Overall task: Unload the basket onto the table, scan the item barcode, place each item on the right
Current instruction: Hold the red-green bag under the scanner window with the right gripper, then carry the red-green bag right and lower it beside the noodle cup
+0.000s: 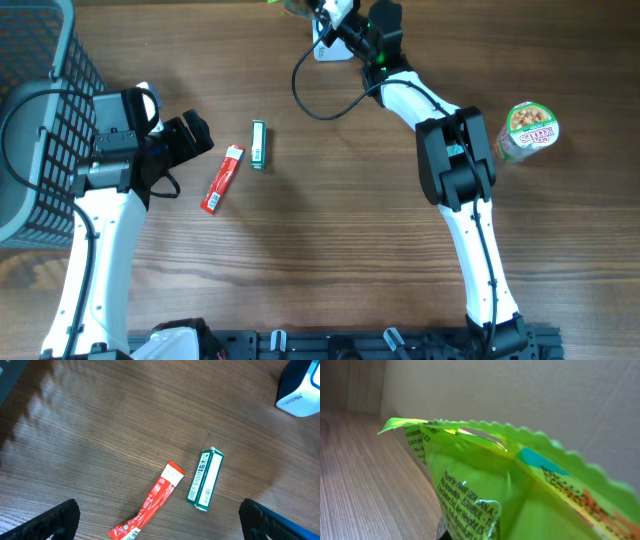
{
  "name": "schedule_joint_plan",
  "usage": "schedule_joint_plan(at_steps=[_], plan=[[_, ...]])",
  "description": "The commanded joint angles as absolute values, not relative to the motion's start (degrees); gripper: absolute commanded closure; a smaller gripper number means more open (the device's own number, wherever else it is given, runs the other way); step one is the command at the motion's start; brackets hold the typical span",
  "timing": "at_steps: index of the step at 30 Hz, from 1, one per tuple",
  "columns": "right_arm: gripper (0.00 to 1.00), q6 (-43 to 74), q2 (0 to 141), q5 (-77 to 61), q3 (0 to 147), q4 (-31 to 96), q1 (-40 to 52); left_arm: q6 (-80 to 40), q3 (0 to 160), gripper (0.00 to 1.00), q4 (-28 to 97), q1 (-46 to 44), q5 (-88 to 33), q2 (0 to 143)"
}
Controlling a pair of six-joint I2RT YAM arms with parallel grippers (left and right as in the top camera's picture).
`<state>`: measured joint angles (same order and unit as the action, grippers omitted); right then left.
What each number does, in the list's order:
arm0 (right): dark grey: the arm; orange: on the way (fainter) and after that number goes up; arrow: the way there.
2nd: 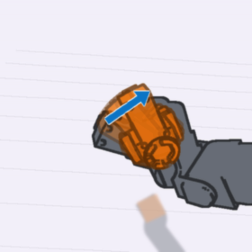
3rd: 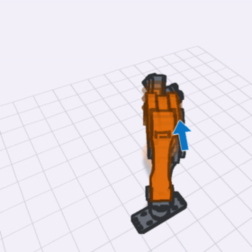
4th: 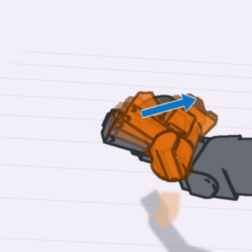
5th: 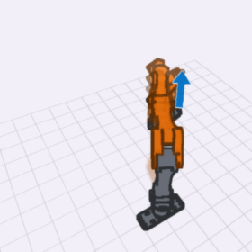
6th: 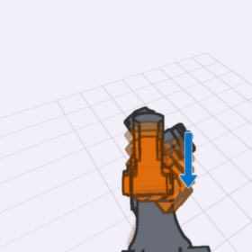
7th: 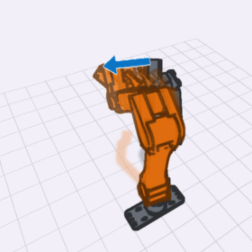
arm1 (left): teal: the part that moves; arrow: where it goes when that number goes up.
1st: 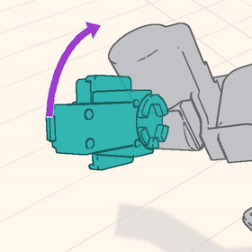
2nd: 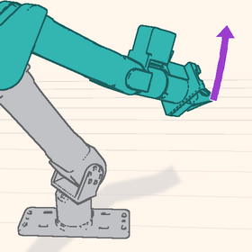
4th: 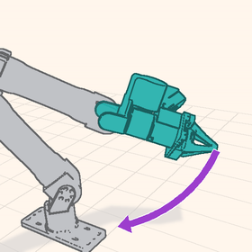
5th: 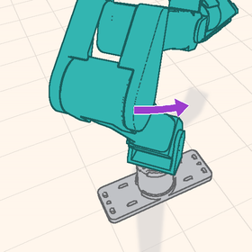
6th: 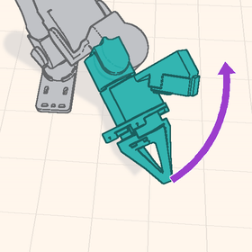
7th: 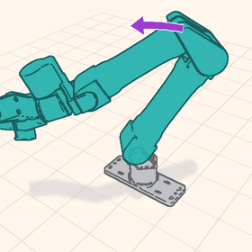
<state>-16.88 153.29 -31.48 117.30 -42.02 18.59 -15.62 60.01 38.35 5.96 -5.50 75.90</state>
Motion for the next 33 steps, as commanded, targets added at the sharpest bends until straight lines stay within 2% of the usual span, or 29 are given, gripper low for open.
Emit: schedule_joint_plan(at_steps=[1, 9, 15, 23, 26, 29, 33], plan=[[0.96, -17.76, 154.45, -32.67, 118.98, -43.0, 18.13, -15.49, 60.66, 0.0, 38.2, 5.87, -5.96, 75.77], [0.96, -16.12, 155.17, -34.2, 118.98, -44.01, 18.13, -15.49, 60.66, 0.0, 38.2, 5.87, -5.96, 75.77], [0.96, -4.25, 154.41, -35.66, 119.26, -58.33, 16.82, -15.49, 60.66, 0.0, 38.2, 5.87, -5.96, 75.77], [0.96, 10.39, 147.52, -43.16, 119.26, -59.66, 14.26, -15.49, 60.66, 0.0, 38.2, 5.87, -5.96, 75.77], [0.96, 15.68, 143.39, -45.45, 119.24, -54.81, 14.15, -15.49, 60.66, 0.0, 38.2, 5.87, -5.96, 75.77], [0.96, 15.79, 138.87, -45.41, 119.24, -45.3, 14.13, -15.49, 60.66, 0.0, 38.2, 5.87, -5.96, 75.77], [0.96, 12.75, 130.28, -39.86, 119.24, -22.39, 14.13, -15.49, 60.66, 0.0, 38.2, 5.87, -5.96, 75.77]])
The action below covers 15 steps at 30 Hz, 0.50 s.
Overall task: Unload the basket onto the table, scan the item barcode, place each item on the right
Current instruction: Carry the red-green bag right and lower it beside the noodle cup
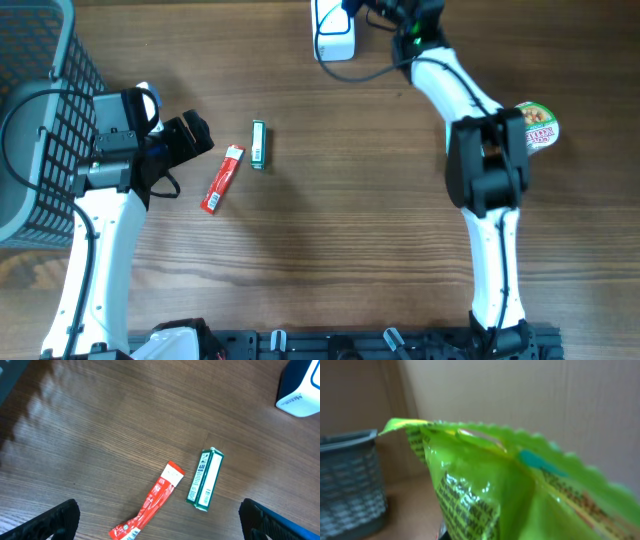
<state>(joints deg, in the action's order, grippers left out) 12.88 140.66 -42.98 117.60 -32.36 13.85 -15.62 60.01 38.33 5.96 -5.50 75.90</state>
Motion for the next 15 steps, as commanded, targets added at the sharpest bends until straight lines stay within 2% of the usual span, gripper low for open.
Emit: schedule_joint_plan(at_steps=[1, 10, 15], plan=[[0.96, 10.85, 128.03, -38.02, 119.24, -16.43, 14.13, -15.49, 60.66, 0.0, 38.2, 5.87, -5.96, 75.77], [0.96, 2.35, 104.95, -25.98, 119.24, 40.84, 14.11, -15.49, 60.66, 0.0, 38.2, 5.87, -5.96, 75.77], [0.96, -0.03, 99.48, -19.03, 119.24, 66.52, 14.11, -15.49, 60.66, 0.0, 38.2, 5.87, -5.96, 75.77]])
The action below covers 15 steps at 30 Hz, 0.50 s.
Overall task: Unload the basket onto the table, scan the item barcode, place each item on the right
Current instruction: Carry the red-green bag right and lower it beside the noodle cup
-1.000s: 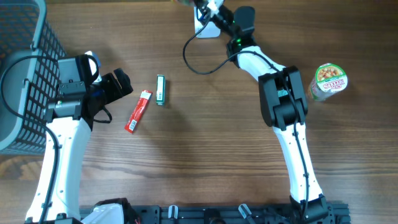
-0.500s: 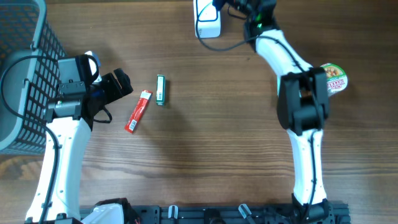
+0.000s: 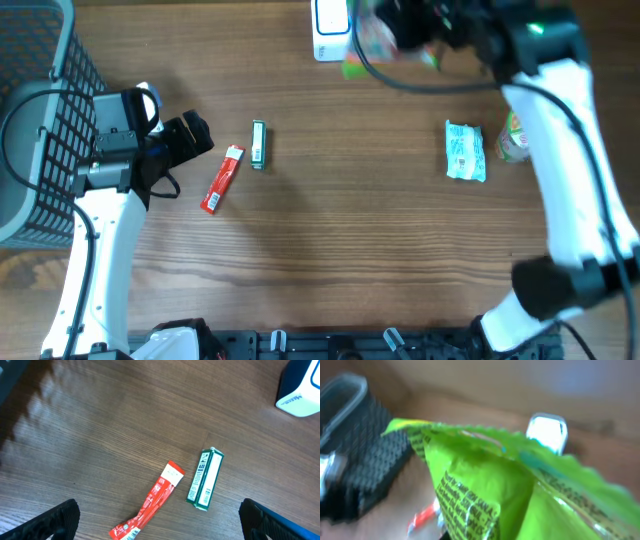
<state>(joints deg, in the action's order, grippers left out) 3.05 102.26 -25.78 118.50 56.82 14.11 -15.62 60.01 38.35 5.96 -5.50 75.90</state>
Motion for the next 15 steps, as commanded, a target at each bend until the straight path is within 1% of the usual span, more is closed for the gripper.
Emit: schedule_joint_plan(at_steps=[1, 4, 6, 8, 12, 15], plan=[[0.96, -0.03, 99.39, -17.78, 119.24, 70.85, 14.11, -15.49, 60.66, 0.0, 38.2, 5.87, -5.96, 75.77], [0.96, -0.03, 99.68, -14.55, 117.78, 80.4, 14.11, -15.49, 60.66, 0.0, 38.2, 5.87, -5.96, 75.77], [0.96, 0.05, 99.9, -11.9, 115.2, 83.07, 14.11, -15.49, 60.66, 0.0, 38.2, 5.87, -5.96, 75.77], [0.96, 0.75, 99.9, -8.29, 111.77, 83.13, 14.11, -15.49, 60.66, 0.0, 38.2, 5.87, -5.96, 75.77], [0.96, 7.42, 99.9, 3.27, 104.07, 80.31, 13.74, -15.49, 60.66, 0.0, 38.2, 5.87, -5.96, 75.77], [0.96, 7.35, 99.9, 8.47, 96.49, 76.23, 13.04, -15.49, 60.66, 0.0, 38.2, 5.87, -5.96, 75.77]])
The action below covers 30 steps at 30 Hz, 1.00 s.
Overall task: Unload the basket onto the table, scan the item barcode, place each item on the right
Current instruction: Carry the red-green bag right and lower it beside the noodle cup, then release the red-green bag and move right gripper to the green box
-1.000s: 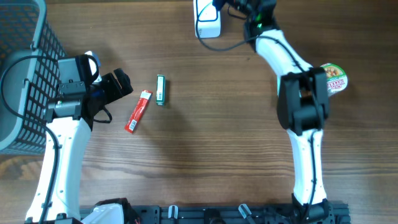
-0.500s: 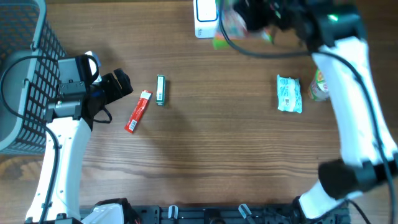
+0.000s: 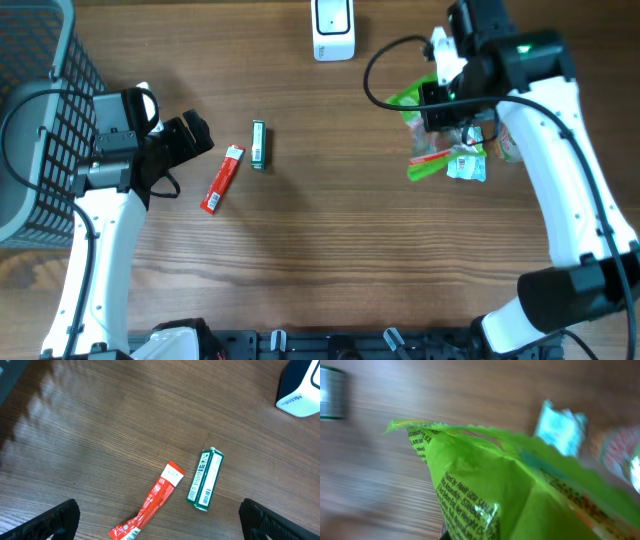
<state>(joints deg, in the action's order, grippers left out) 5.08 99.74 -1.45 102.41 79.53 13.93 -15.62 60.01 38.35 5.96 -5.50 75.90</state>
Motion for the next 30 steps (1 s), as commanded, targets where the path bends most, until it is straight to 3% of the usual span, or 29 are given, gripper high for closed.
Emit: schedule_joint_plan(at_steps=[1, 11, 19, 22, 24, 25, 26, 30], plan=[[0.96, 7.25, 99.9, 10.07, 94.17, 74.78, 12.88, -15.49, 60.66, 0.0, 38.2, 5.87, -5.96, 75.77], [0.96, 1.52, 99.9, 21.52, 73.06, 54.35, 12.29, -15.49, 60.66, 0.0, 38.2, 5.87, -5.96, 75.77], [0.94, 1.67, 99.9, 27.24, 70.74, 51.64, 12.29, -15.49, 60.66, 0.0, 38.2, 5.87, -5.96, 75.77], [0.62, 1.65, 99.9, 27.22, 70.74, 51.68, 12.29, -15.49, 60.66, 0.0, 38.2, 5.87, -5.96, 75.77], [0.61, 1.48, 99.9, 27.24, 70.74, 51.72, 12.29, -15.49, 60.66, 0.0, 38.2, 5.87, -5.96, 75.77], [0.51, 1.43, 99.9, 27.44, 70.74, 51.72, 12.29, -15.49, 60.66, 0.0, 38.2, 5.87, -5.96, 75.77], [0.34, 1.43, 99.9, 28.03, 70.74, 51.66, 12.29, -15.49, 60.66, 0.0, 38.2, 5.87, -5.96, 75.77], [0.23, 1.54, 99.85, 40.56, 71.16, 51.46, 12.29, -15.49, 60.66, 0.0, 38.2, 5.87, -5.96, 75.77]])
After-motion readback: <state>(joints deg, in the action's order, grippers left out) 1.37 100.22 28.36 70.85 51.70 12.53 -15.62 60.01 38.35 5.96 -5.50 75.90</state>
